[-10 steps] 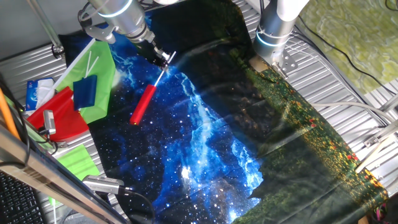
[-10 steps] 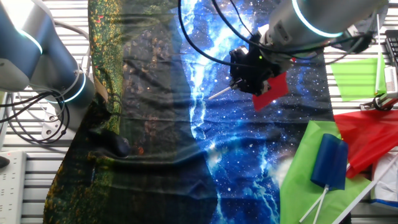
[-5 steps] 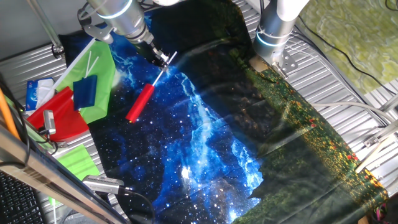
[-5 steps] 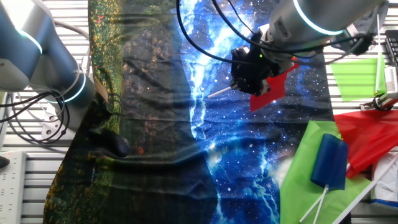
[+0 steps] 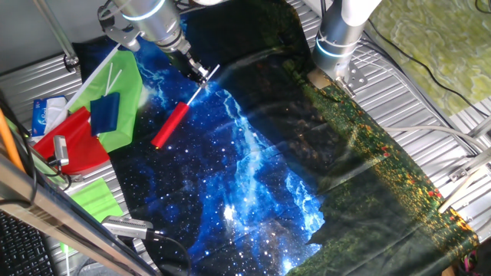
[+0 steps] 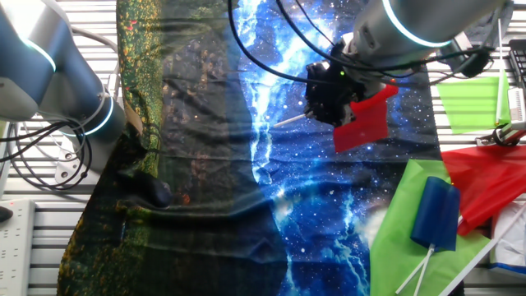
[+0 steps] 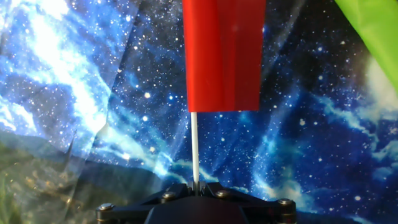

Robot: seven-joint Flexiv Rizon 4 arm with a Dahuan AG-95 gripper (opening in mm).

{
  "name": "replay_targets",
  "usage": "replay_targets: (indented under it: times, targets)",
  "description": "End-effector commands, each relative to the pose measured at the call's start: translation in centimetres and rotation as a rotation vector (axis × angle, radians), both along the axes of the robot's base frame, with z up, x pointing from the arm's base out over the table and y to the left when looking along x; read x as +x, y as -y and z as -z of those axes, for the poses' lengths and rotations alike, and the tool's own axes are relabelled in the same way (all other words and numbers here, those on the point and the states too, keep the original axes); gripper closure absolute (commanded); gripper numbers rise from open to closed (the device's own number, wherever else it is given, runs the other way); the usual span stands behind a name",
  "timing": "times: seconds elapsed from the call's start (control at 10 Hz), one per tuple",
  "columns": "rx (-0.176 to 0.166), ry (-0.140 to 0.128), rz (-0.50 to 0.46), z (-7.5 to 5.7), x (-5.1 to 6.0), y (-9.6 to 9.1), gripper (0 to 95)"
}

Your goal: Wave the flag

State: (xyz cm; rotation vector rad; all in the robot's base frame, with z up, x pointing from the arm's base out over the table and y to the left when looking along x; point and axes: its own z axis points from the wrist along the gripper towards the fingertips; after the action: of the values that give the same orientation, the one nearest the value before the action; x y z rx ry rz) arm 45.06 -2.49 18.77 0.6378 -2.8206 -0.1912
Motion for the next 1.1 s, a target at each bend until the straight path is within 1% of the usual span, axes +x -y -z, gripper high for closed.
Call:
replay_targets:
  times: [0.1, 0.2, 0.3, 0.4, 0.5, 0.6, 0.7, 0.8, 0.9, 1.0, 1.1]
  targets:
    - [-0.028, 0.068, 0.026, 0.0, 0.1, 0.0, 95.0]
    - [-0.028, 0.088, 0.037, -0.2, 0.2, 0.2, 95.0]
    - [-0.026, 0.107, 0.052, -0.7, 0.4, 0.5, 95.0]
    - [-0.019, 0.133, 0.067, -1.1, 0.5, 0.7, 95.0]
    - [-0.013, 0.152, 0.076, -1.7, 0.6, 0.9, 95.0]
    - [-0.009, 0.164, 0.093, -2.2, 0.6, 1.1, 95.0]
    - [-0.005, 0.182, 0.115, -2.8, 0.5, 1.5, 95.0]
    - [-0.001, 0.19, 0.128, -3.1, 0.4, 2.0, 95.0]
    - [-0.003, 0.189, 0.116, -3.5, 0.5, 3.5, 95.0]
    - [-0.001, 0.186, 0.102, -3.6, 0.5, 4.5, 95.0]
    - [0.004, 0.185, 0.053, -3.8, 0.4, 6.8, 95.0]
